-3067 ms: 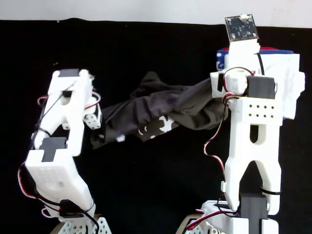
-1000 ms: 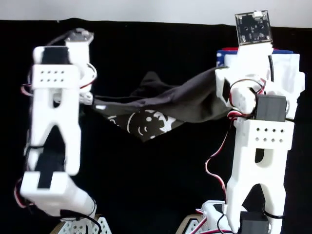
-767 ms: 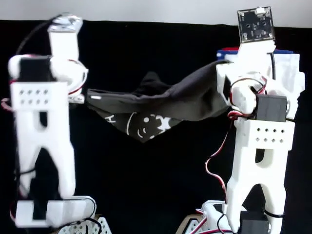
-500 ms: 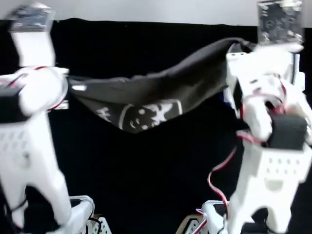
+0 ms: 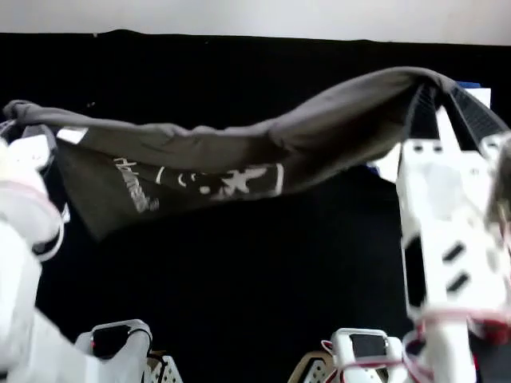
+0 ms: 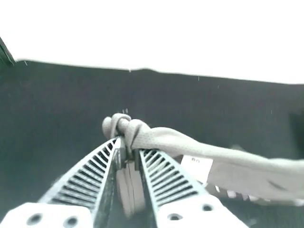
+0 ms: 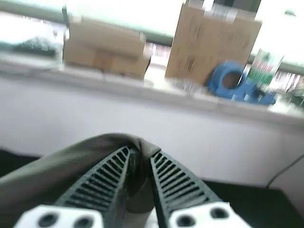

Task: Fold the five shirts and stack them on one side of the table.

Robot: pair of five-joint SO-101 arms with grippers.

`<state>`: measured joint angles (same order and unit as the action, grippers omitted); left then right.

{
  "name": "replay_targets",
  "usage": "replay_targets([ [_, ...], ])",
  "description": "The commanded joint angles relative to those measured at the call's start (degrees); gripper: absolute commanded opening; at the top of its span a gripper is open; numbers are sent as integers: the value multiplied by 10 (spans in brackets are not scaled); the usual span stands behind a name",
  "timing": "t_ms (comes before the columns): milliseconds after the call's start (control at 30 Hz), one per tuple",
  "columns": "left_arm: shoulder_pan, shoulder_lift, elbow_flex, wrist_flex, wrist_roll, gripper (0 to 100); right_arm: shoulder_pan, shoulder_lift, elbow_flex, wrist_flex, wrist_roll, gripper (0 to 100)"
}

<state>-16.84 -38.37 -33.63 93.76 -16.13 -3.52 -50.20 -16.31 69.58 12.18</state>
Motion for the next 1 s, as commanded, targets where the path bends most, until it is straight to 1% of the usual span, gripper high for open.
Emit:
replay_targets([
  [0,-9,-17,-13,-14,-2,8,6,-42,-25,-36,4,5],
  [133,-9,-10,12,-14,-2,8,6,-57,-21,-70,4,5],
  [333,-9,-8,50,-20,-2,8,6,-20,-24,-74,4,5],
  [500,-9,-12,51,-25,-2,8,6,-15,-27,-115,15,5],
  [567,-9,-12,51,-22,-2,8,6,-15,-42,-113,37,5],
  [767,-9,-11,68,-5,-1,8,6,-15,-87,-109,63,5],
  [967,-9,-20,75,-6,-1,8,6,-15,-101,-109,69,5],
])
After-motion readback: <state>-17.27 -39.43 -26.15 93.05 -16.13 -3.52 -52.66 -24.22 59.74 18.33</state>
